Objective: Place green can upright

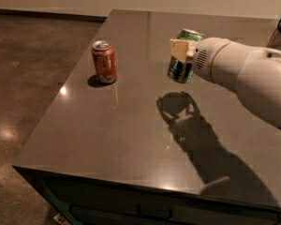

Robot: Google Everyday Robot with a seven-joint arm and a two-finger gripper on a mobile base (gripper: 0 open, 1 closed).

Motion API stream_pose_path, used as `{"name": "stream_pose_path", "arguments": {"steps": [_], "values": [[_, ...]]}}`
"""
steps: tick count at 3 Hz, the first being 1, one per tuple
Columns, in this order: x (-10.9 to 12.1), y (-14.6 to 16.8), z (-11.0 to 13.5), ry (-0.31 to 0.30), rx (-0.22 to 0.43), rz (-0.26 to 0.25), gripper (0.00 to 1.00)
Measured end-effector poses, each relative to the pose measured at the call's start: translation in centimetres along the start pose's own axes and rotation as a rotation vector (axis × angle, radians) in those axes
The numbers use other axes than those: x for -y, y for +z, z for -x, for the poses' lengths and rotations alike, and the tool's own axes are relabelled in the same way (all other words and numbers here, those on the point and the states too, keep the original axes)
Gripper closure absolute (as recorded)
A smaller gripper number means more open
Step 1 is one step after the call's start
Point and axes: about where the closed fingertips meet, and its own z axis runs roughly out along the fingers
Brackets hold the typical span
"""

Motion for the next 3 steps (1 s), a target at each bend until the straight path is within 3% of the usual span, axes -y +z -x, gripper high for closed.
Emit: {"name": "stream_pose_path", "arguments": {"steps": [2,3], "values": [[-0.32,1.21,0.26,-0.194,-0.119,-0.041,1.0],[-0.32,1.23,0.18,-0.214,-0.129,-0.041,1.0]]}}
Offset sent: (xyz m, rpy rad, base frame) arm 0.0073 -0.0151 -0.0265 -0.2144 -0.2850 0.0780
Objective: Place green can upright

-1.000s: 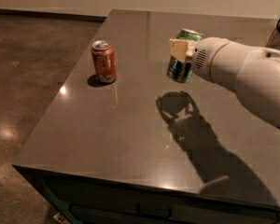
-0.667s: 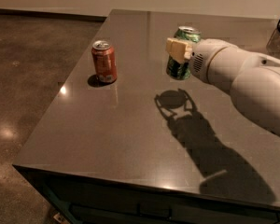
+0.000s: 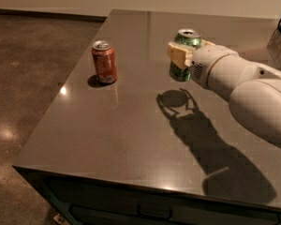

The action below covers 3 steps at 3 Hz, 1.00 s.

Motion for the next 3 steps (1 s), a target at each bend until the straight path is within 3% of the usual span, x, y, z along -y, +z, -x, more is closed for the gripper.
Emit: {"name": "stream_pose_path", "arguments": {"steps": [3], "values": [[2.2,-0.7,1.3,-0.053,-0.051,-0.039,1.0]]}}
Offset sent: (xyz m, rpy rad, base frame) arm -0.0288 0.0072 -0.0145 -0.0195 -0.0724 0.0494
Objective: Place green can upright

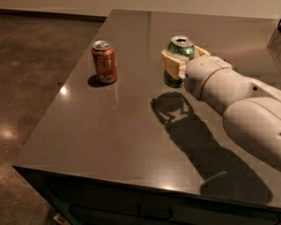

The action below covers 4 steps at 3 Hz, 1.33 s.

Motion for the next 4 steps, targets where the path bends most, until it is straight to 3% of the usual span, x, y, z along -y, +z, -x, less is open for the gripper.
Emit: {"name": "stream_pose_path", "arguments": {"steps": [3,4], "values": [[0.7,-1.2,2.9,-0.003,-0.065,-0.036,1.0],[0.8,-1.5,3.9,-0.053,-0.062,-0.044,0.82]]}}
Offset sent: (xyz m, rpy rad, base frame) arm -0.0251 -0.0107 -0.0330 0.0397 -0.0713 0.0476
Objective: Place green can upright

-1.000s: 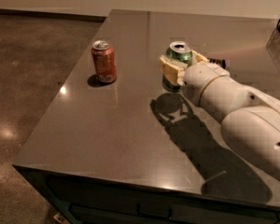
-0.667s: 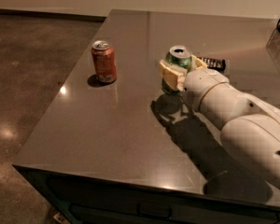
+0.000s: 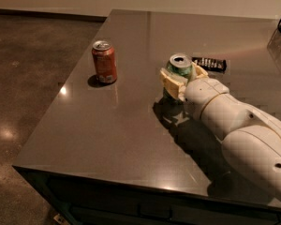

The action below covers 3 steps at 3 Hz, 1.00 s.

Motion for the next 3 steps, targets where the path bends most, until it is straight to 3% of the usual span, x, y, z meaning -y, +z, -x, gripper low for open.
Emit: {"name": "stream_pose_path", "arguments": {"steps": [1,3], "values": [[0.29,-0.22,0.86,-0.052,0.018,-0.012,0.59],[0.45,-0.39,1.51,-0.071,0.032,-0.02,0.12]]}}
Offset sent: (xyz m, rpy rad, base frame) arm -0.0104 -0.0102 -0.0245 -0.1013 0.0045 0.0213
